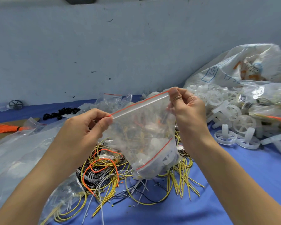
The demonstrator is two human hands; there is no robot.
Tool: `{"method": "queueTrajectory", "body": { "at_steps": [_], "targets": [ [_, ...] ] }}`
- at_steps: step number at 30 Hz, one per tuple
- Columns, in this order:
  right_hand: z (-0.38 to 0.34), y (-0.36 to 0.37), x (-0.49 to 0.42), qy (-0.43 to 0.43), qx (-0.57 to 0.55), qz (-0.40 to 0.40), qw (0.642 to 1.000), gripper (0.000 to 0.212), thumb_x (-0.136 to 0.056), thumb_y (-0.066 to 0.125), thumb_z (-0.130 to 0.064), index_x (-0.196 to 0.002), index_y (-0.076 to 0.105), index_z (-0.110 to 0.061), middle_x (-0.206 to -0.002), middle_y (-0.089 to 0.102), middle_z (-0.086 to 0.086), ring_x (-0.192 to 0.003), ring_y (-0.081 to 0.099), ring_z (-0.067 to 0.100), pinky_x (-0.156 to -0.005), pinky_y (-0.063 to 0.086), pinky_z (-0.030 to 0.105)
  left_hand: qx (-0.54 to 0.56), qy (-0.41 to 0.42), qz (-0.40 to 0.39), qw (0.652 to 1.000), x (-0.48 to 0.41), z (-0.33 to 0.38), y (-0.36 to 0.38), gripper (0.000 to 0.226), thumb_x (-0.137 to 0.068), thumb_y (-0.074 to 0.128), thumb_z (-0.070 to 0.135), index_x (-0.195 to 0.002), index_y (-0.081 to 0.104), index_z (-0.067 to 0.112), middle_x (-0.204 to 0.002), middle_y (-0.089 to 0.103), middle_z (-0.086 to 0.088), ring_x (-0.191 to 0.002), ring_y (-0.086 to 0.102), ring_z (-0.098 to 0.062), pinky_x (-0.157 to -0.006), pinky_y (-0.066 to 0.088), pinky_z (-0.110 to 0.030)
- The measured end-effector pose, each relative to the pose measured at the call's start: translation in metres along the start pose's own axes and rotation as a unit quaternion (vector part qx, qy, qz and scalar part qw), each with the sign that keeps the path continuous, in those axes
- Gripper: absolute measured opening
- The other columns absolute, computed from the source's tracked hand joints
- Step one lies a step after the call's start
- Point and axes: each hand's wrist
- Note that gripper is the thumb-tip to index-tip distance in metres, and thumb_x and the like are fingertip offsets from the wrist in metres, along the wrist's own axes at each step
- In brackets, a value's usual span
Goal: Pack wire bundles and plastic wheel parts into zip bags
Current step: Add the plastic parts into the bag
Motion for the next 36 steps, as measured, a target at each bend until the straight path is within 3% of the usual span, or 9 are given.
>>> {"method": "queueTrajectory", "body": {
  "at_steps": [2, 6, 8, 13, 16, 22, 26, 31, 36],
  "targets": [
    [-0.008, -0.006, 0.0, -0.003, 0.001, 0.014, 1.0, 0.013, -0.095, 0.063, -0.028, -0.087, 0.068, -0.02, -0.06, 0.05, -0.007, -0.059, 0.044, 0.006, -0.059, 0.043, 0.021, 0.019, 0.002, 0.016, 1.0, -0.002, 0.002, 0.005, 0.009, -0.088, 0.061, 0.051, -0.088, 0.067, 0.044, -0.069, 0.066, 0.009, -0.058, 0.058, -0.006, -0.054, 0.045, -0.021],
    [-0.035, -0.034, 0.004, -0.026, -0.002, 0.052, 0.998, 0.014, -0.094, 0.065, -0.03, -0.084, 0.067, -0.02, -0.06, 0.049, -0.006, -0.059, 0.041, 0.01, -0.053, 0.039, 0.021, 0.062, 0.011, 0.022, 0.998, -0.01, 0.023, 0.016, 0.025, -0.08, 0.059, 0.064, -0.094, 0.069, 0.046, -0.073, 0.069, 0.011, -0.061, 0.064, -0.008, -0.06, 0.055, -0.031],
    [-0.051, -0.05, 0.003, -0.046, 0.001, 0.075, 0.996, 0.015, -0.092, 0.066, -0.032, -0.081, 0.067, -0.021, -0.06, 0.051, -0.007, -0.056, 0.043, 0.008, -0.052, 0.04, 0.019, 0.068, 0.03, 0.021, 0.997, -0.018, 0.04, 0.021, 0.034, -0.078, 0.055, 0.071, -0.097, 0.069, 0.046, -0.073, 0.069, 0.012, -0.06, 0.064, -0.011, -0.051, 0.055, -0.031],
    [-0.105, -0.105, -0.007, -0.098, 0.042, 0.144, 0.984, 0.015, -0.093, 0.065, -0.031, -0.08, 0.065, -0.024, -0.056, 0.054, -0.013, -0.052, 0.05, 0.001, -0.06, 0.045, 0.017, 0.096, 0.081, -0.009, 0.992, -0.048, 0.102, 0.052, 0.009, -0.088, 0.069, 0.032, -0.088, 0.07, 0.041, -0.061, 0.064, 0.006, -0.043, 0.048, -0.004, -0.038, 0.037, -0.012],
    [-0.134, -0.146, -0.014, -0.099, 0.081, 0.173, 0.977, 0.013, -0.096, 0.062, -0.029, -0.083, 0.064, -0.025, -0.06, 0.056, -0.01, -0.051, 0.049, -0.002, -0.063, 0.046, 0.019, 0.152, 0.087, -0.087, 0.981, -0.065, 0.145, 0.076, 0.015, -0.09, 0.067, 0.018, -0.081, 0.072, 0.029, -0.065, 0.068, 0.001, -0.052, 0.054, -0.011, -0.053, 0.046, -0.026],
    [-0.153, -0.244, -0.038, -0.083, 0.132, 0.224, 0.962, 0.013, -0.097, 0.06, -0.028, -0.087, 0.067, -0.025, -0.06, 0.061, -0.016, -0.051, 0.051, -0.004, -0.053, 0.045, 0.01, 0.162, 0.102, -0.183, 0.964, -0.105, 0.205, 0.158, 0.018, -0.093, 0.063, 0.018, -0.078, 0.07, 0.021, -0.063, 0.067, 0.01, -0.047, 0.053, -0.002, -0.043, 0.042, -0.018],
    [-0.149, -0.301, -0.061, -0.038, 0.122, 0.259, 0.957, 0.013, -0.097, 0.058, -0.033, -0.093, 0.064, -0.023, -0.078, 0.067, -0.001, -0.07, 0.064, 0.008, -0.067, 0.051, 0.019, 0.124, 0.111, -0.271, 0.948, -0.146, 0.243, 0.221, 0.019, -0.095, 0.06, 0.028, -0.081, 0.07, 0.021, -0.079, 0.073, -0.002, -0.062, 0.059, -0.014, -0.057, 0.05, -0.035],
    [-0.149, -0.358, -0.073, -0.041, 0.132, 0.293, 0.946, 0.01, -0.097, 0.057, -0.03, -0.094, 0.063, -0.023, -0.09, 0.069, 0.005, -0.07, 0.069, 0.009, -0.063, 0.052, 0.015, 0.117, 0.184, -0.273, 0.937, -0.171, 0.271, 0.284, 0.021, -0.095, 0.059, 0.026, -0.075, 0.064, 0.028, -0.069, 0.067, 0.021, -0.052, 0.054, 0.001, -0.048, 0.042, -0.015],
    [-0.171, -0.393, -0.1, -0.105, 0.184, 0.313, 0.926, 0.011, -0.099, 0.055, -0.023, -0.092, 0.064, -0.022, -0.069, 0.064, -0.012, -0.058, 0.065, 0.003, -0.062, 0.055, 0.018, 0.164, 0.212, -0.281, 0.922, -0.216, 0.307, 0.318, 0.022, -0.094, 0.061, 0.022, -0.072, 0.066, 0.023, -0.069, 0.07, 0.008, -0.051, 0.058, -0.008, -0.046, 0.045, -0.024]
  ]
}}
Point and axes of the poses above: each hand's wrist, its own x-axis away from the middle knuckle, its own y-axis out of the palm, z = x × y
